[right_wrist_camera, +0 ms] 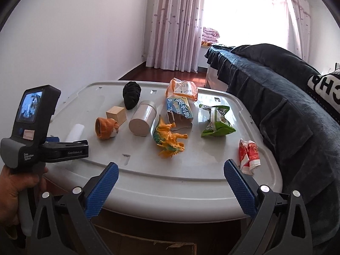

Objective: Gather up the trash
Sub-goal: 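Grasp the white foam roll with the left tool, then carry the foam roll to the cardboard box and release it with the left tool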

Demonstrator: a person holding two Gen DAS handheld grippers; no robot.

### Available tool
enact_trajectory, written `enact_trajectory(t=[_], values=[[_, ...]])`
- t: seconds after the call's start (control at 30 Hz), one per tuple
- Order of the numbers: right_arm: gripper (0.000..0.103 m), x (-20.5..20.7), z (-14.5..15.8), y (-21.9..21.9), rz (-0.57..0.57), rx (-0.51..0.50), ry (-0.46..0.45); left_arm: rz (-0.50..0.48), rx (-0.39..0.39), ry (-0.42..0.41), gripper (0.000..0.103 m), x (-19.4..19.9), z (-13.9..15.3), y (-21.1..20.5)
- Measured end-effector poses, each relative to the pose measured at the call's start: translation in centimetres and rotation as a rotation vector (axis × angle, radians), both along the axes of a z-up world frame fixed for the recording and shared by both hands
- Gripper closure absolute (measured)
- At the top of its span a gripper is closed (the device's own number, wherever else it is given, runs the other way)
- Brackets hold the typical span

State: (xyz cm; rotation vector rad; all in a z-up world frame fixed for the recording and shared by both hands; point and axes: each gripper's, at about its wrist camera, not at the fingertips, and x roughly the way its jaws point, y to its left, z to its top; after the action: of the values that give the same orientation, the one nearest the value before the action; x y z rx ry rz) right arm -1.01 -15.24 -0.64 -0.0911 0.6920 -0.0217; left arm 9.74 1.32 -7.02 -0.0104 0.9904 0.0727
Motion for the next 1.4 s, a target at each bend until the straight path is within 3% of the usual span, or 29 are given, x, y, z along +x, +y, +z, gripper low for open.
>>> enact_trajectory(t=[0.07,0.1,0.17,0.2,0.27,0.47,0.7,1.07,1.17,1.27,1.3,1.4], values=[[0.005,1.2,-0.2,0.1,-0.003,-0.019,-0.002,0.005,0.005,-0.023,0.027,-0.2,0.0,0.2],[0.005,1.7,-0.2,0.1,-0.006,-0.028,-0.006,0.001,0.007,-0.044,0.045,-0.3,0.1,0.4],[0.005,2.4,-0.2,0.0,-0.01,-0.037,-0.011,-0.026,-0.006,-0.063,0.07,-0.3,0.3,0.9],[0.005,2.7,-0.2,-0.1,-0.012,-0.038,-0.014,-0.025,-0.039,-0.065,0.072,-0.3,0.4,1.5],[0.005,3.0,-0.2,-0.2,-0.014,-0.034,-0.021,-0.018,-0.085,-0.066,0.074,-0.4,0.6,2.3],[0.005,4.1,-1.0,-0.8,-0.023,-0.069,-0.045,-0.018,-0.083,-0.103,0.076,-1.9,2.0,2.6],[0.005,7.4,-3.1,-0.9,0.007,-0.095,0.013,-0.091,-0.09,-0.163,0.076,-5.1,4.6,0.7],[0.005,13.3,-5.9,1.4,0.079,-0.2,0.121,-0.17,-0.141,-0.158,0.076,-6.5,5.1,-1.0],[0.012,14.4,-6.7,1.3,0.087,-0.21,0.158,-0.177,-0.143,-0.151,0.076,-6.5,4.9,-1.2],[0.03,15.0,-7.0,1.0,0.107,-0.164,0.174,-0.182,-0.147,-0.143,0.076,-6.4,4.6,-1.4],[0.043,15.1,-6.9,0.9,0.115,-0.144,0.179,-0.183,-0.146,-0.142,0.076,-6.4,4.5,-1.4],[0.043,14.9,-6.9,0.8,0.106,-0.135,0.183,-0.189,-0.149,-0.134,0.076,-6.5,4.3,-1.7]])
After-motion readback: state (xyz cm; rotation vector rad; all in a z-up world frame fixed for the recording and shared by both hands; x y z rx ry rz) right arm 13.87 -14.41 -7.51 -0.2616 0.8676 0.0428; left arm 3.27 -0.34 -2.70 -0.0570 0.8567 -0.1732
